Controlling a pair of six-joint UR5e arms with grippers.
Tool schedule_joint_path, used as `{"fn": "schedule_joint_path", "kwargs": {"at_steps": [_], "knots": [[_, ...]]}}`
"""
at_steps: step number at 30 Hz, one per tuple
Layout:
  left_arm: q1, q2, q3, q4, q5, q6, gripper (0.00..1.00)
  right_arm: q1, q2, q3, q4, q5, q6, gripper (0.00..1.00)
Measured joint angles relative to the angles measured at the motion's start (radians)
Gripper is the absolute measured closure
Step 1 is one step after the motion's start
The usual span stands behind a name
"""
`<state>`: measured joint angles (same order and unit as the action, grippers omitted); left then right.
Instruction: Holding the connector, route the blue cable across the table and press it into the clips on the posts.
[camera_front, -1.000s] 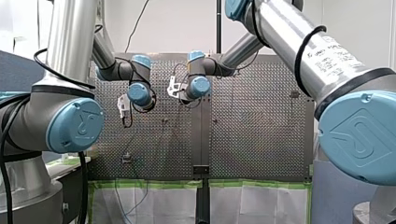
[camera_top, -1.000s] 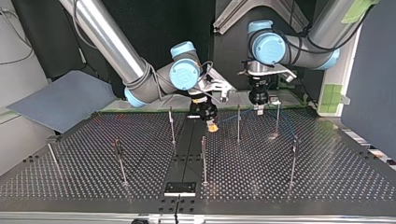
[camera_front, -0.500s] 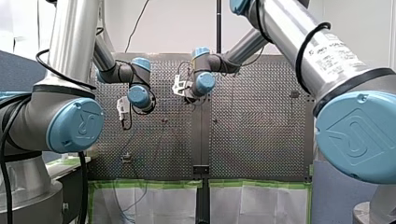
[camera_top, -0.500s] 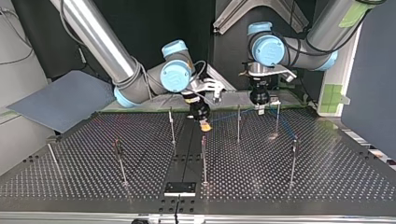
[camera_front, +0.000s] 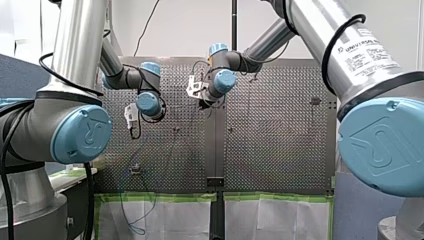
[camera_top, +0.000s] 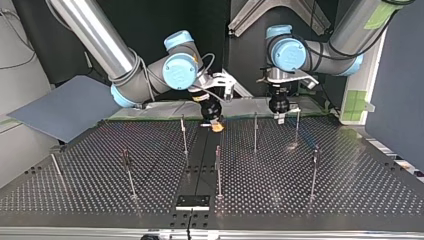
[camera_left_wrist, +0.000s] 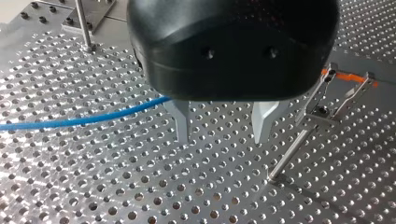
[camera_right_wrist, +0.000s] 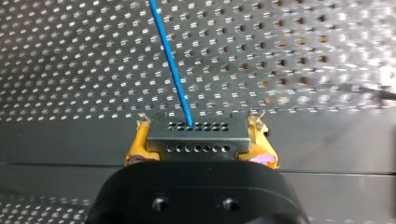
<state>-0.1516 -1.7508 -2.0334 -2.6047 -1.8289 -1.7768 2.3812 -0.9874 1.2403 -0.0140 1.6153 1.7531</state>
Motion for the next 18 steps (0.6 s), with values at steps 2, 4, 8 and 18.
{"fn": "schedule_joint_path", "kwargs": {"at_steps": [2, 4, 8, 18], "knots": [[0.002, -0.001, 0.000, 0.005, 0.000, -0.002, 0.32, 0.000, 0.016, 0.000, 0.001, 0.000, -0.003, 1.00], [0.004, -0.006, -0.001, 0.012, 0.002, -0.002, 0.32, 0.000, 0.031, -0.002, 0.000, 0.000, -0.006, 1.00], [0.006, -0.035, 0.000, 0.025, 0.023, 0.001, 0.32, -0.001, 0.065, -0.006, -0.008, -0.004, -0.008, 1.00], [0.026, -0.100, 0.001, 0.062, 0.025, 0.017, 0.62, -0.001, 0.096, -0.012, -0.012, -0.013, -0.010, 1.00]]}}
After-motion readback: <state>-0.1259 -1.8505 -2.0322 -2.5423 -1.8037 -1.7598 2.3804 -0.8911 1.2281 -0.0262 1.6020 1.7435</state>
